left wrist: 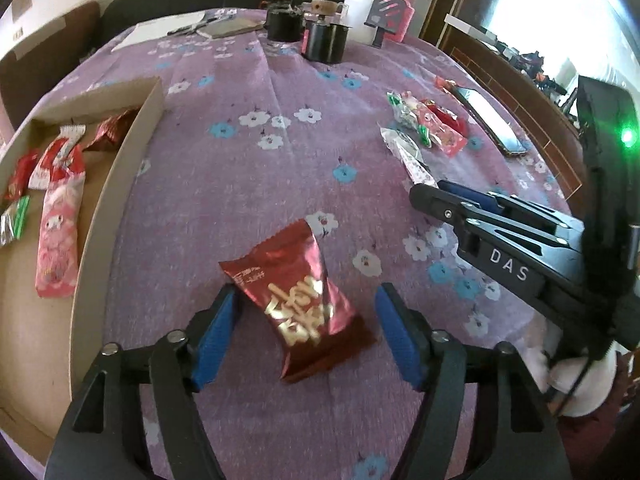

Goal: Organize snacks
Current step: 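Grasp the red gold-print packet with the left tool while the right tool grasps the white-red packet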

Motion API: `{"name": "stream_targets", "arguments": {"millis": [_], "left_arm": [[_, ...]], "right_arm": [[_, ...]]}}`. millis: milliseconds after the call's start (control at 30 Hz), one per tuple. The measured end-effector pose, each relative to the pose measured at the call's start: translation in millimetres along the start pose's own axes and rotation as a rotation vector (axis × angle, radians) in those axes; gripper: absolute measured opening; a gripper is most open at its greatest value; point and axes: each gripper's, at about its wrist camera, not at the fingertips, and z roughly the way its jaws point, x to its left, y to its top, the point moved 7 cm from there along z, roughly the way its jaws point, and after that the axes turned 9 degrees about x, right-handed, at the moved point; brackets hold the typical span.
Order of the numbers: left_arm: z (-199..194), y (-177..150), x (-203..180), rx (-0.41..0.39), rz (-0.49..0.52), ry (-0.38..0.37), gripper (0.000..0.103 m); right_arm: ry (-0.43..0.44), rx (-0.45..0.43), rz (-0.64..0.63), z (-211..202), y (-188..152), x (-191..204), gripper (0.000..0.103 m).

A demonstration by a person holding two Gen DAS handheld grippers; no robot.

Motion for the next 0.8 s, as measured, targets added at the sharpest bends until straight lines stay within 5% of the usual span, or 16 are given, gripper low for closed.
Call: {"name": "stream_targets", "arguments": {"millis": [100,167,500,800], "left_arm": [[2,0,-4,-0.016,0.045,0.041,0.07],[-1,0,-2,-0.04,0.05,0.044,0.03],[-31,-1,21,-0.095,-0.06,-0.104,0.026],[-70,-13,55,-0.192,-0.117,-0.146,0.026]], "right_arm": [[-0.005,-0.005,0.003,-1,0,-1,0.028],[-0.006,-0.008,0.003,-2,0,-1,0.028],[-0.019,-0.037,0.007,-6,1,-2,0.023],[-0.054,-0.09,0.025,-16,1,-4,0.012]]}}
